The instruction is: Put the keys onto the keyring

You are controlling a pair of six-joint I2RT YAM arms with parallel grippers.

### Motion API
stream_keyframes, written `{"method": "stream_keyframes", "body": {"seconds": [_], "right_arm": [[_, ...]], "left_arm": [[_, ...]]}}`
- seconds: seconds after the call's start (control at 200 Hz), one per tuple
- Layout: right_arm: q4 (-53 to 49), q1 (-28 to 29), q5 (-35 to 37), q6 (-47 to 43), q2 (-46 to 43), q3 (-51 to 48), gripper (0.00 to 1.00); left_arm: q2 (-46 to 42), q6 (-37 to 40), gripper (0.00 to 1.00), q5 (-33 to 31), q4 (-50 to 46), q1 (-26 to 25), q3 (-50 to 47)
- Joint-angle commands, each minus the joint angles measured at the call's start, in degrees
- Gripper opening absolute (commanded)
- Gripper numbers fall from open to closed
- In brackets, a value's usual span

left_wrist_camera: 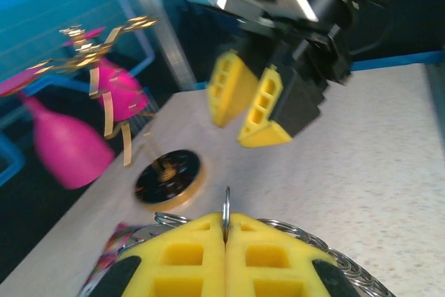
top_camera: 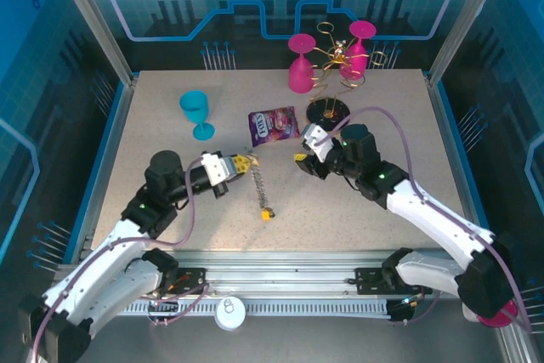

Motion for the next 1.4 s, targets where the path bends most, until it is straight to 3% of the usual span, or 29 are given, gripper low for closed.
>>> {"method": "stream_keyframes", "body": {"seconds": [0.0,0.26,0.63,1.021,1.396], "right_arm": [[1.8,2.34,1.33,3.76,6.8,4.34,0.39],[2.93,6.77,-10.79,-12.89,26.28,14.37,0.39],[-11.6,8.46,-17.04,-33.56,53.94,40.77,0.37],[-26.99,9.52,-17.37,-40.47,70.02,61.53,0.36],[-34.08,9.99,-16.83,-41.46,77.34,71.66,0.31]], "left_arm": [[-4.9,-3.64,0.0,-8.55,-6.86,3.41,1.48],[-8.13,-2.86,0.0,-21.2,-17.95,8.45,3.69],[-9.96,-6.62,0.0,-40.29,-14.84,9.61,0.13],[-15.48,-6.78,0.0,-48.49,-10.74,9.79,-4.12],[-16.94,-5.99,0.0,-48.14,-10.07,9.74,-4.66]]}}
